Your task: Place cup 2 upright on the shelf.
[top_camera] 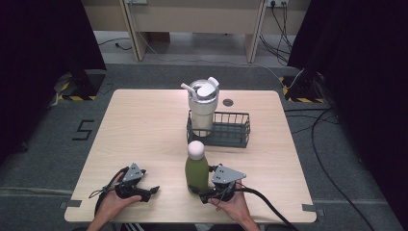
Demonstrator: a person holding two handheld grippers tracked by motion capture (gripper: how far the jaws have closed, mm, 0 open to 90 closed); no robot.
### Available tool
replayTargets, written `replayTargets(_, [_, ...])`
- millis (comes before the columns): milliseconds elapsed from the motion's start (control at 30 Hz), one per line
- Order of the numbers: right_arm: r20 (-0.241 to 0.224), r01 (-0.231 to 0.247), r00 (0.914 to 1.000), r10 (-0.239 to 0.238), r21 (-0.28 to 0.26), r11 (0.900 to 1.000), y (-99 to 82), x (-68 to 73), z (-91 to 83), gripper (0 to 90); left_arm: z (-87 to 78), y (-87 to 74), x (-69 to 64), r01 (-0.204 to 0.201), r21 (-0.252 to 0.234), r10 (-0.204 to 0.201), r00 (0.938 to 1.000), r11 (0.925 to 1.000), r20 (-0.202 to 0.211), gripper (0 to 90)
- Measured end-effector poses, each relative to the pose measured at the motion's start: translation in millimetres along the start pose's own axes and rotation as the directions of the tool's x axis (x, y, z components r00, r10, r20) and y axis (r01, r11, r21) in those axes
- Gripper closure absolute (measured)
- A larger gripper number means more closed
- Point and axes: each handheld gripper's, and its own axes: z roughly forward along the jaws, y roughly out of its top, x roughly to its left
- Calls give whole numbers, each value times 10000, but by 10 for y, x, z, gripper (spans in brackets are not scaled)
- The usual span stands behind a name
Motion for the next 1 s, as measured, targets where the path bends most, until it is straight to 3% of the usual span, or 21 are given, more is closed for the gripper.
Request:
replayTargets(667, [194,297,9994,-291,-286,9991,-1,60,82,208,0,0,-2,10,-13,-10,10000,10000,-9,140])
replayTargets(1000, [454,214,9988,-194,-435,9988,103,27,-21,209,0,0,0,-2,-1,2,10000,10000,-6,140])
